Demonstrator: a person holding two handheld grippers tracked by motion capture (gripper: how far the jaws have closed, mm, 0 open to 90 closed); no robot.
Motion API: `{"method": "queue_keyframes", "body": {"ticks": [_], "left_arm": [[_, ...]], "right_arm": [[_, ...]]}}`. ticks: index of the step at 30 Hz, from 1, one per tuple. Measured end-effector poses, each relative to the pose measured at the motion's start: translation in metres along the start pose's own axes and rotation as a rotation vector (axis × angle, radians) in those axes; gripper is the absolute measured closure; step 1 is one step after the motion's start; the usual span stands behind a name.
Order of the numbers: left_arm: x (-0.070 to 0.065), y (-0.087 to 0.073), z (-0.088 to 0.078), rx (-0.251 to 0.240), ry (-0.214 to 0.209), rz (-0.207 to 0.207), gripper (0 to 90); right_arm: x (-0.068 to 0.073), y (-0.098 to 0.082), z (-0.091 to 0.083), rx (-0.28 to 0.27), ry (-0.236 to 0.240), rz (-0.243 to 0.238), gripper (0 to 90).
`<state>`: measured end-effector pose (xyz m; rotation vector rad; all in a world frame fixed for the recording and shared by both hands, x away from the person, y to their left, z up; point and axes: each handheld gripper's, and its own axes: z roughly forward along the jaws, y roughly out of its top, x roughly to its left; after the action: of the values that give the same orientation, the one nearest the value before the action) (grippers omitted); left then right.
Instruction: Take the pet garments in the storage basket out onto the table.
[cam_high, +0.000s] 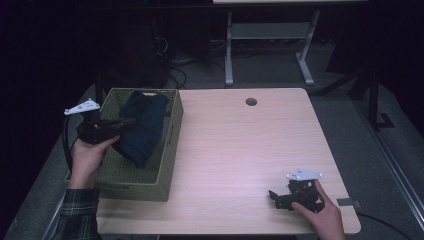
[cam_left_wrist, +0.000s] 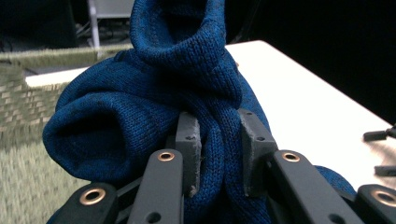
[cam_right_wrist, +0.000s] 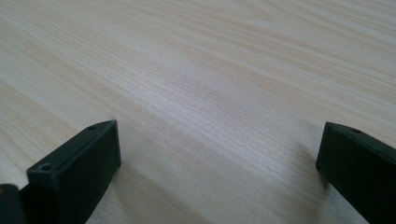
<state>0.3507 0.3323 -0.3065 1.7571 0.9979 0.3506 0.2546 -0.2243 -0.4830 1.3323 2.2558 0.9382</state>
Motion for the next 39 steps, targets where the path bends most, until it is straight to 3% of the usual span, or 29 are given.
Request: {"method": "queue_keyframes", "body": {"ticks": [11, 22, 30, 39], "left_arm": [[-0.018, 0.020, 0.002, -0.054, -0.055, 0.042, 72.6], [-0.049, 0.042, 0.015, -0.101, -0.130, 0.099, 72.8], [-0.072, 0.053, 0.030, -0.115, -0.192, 0.142, 72.9], [-0.089, 0.058, 0.047, -0.108, -0.243, 0.159, 72.9]], "right_arm": [[0.000, 0.000, 0.000, -0.001, -0.001, 0.005, 0.0], [0.000, 0.000, 0.000, -0.001, -0.003, 0.006, 0.0], [0.000, 0.000, 0.000, -0.001, -0.003, 0.005, 0.0], [0.000, 0.000, 0.000, 0.000, -0.002, 0.007, 0.0]]}}
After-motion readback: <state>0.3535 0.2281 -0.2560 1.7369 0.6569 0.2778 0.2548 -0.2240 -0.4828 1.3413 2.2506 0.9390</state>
